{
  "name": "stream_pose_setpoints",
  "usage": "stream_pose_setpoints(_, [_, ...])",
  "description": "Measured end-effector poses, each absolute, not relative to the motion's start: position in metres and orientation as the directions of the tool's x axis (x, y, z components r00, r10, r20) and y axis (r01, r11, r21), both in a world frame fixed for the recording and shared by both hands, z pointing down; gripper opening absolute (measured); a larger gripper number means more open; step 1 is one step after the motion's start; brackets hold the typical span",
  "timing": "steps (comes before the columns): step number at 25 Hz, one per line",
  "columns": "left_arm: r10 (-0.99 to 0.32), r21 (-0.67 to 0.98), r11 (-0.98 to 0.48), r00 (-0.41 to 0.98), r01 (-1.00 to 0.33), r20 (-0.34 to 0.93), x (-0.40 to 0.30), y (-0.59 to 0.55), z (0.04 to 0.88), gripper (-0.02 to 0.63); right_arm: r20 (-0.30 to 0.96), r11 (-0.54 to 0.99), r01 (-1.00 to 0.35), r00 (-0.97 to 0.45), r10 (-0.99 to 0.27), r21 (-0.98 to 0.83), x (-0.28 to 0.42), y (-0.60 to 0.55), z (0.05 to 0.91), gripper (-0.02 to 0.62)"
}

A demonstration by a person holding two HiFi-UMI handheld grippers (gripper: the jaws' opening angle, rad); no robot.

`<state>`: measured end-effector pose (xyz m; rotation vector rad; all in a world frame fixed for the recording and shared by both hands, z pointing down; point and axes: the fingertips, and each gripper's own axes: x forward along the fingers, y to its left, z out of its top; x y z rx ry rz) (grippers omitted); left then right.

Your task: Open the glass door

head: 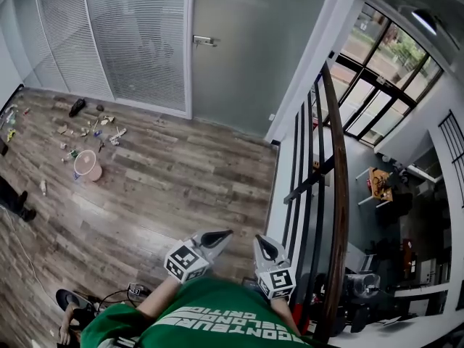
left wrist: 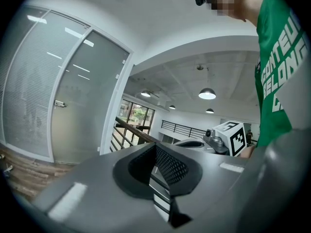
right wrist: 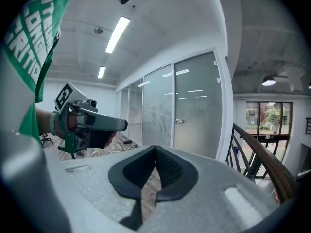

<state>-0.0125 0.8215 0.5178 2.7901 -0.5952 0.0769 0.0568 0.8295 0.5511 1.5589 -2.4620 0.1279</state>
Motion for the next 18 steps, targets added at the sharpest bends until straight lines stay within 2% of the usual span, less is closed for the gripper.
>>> stream_pose_setpoints(18, [-0.408, 0.265, -0.863, 0.903, -0.430, 0.135, -0.038, 0.769, 0.520, 0.016, 0.249, 0.439, -0.897, -0.417, -0.874, 0.041, 0.036, 0.776, 0.555, -0.007])
